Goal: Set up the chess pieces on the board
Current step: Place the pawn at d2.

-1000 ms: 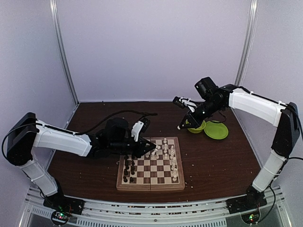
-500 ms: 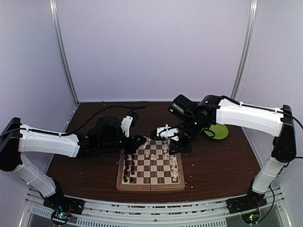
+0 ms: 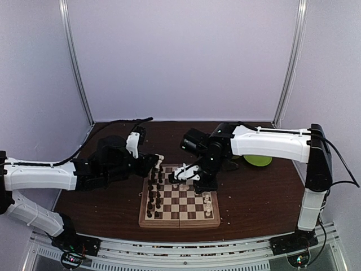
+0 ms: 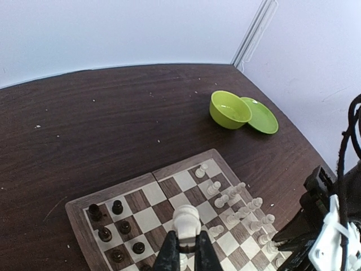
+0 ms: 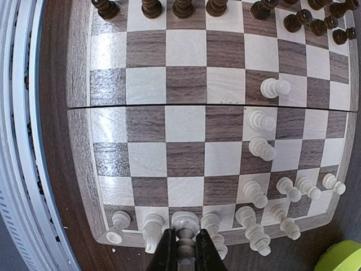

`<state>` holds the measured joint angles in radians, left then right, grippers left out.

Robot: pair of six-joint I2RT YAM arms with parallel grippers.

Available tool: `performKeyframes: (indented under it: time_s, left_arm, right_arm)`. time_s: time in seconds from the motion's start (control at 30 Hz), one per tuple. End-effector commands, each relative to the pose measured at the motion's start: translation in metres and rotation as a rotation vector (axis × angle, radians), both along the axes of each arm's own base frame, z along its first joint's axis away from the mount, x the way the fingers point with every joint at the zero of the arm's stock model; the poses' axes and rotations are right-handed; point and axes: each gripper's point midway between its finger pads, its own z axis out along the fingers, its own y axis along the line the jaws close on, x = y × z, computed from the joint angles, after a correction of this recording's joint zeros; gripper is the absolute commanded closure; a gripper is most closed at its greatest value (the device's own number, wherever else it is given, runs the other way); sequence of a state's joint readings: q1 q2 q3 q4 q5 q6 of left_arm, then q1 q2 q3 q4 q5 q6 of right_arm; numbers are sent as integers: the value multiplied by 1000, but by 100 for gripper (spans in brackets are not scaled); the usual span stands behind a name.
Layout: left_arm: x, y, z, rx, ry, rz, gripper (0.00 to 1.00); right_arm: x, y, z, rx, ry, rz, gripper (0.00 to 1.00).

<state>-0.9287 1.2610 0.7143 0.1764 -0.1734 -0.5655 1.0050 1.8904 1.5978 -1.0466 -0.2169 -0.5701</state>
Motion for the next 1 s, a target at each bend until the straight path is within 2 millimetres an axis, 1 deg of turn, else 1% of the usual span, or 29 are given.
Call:
performKeyframes:
  time_s: [0.0, 0.2, 0.33, 0.6, 0.97]
  left_arm:
    - [8, 14, 19, -8, -60, 55, 100]
    - [13, 30, 27, 1, -78, 89, 100]
    - [13, 34, 28, 9, -84, 97, 100]
    - [15, 28, 22, 4, -70, 82, 100]
    - [15, 23, 20, -2, -65, 66, 100]
  right_arm:
    - [4, 0, -8, -78, -27, 30, 93]
    - [9, 0, -19, -131, -29, 36, 93]
    - [15, -3, -26, -170, -50, 32, 93]
    - [21, -1, -33, -189, -77, 35, 93]
    - [29, -1, -44, -221, -101, 30, 91]
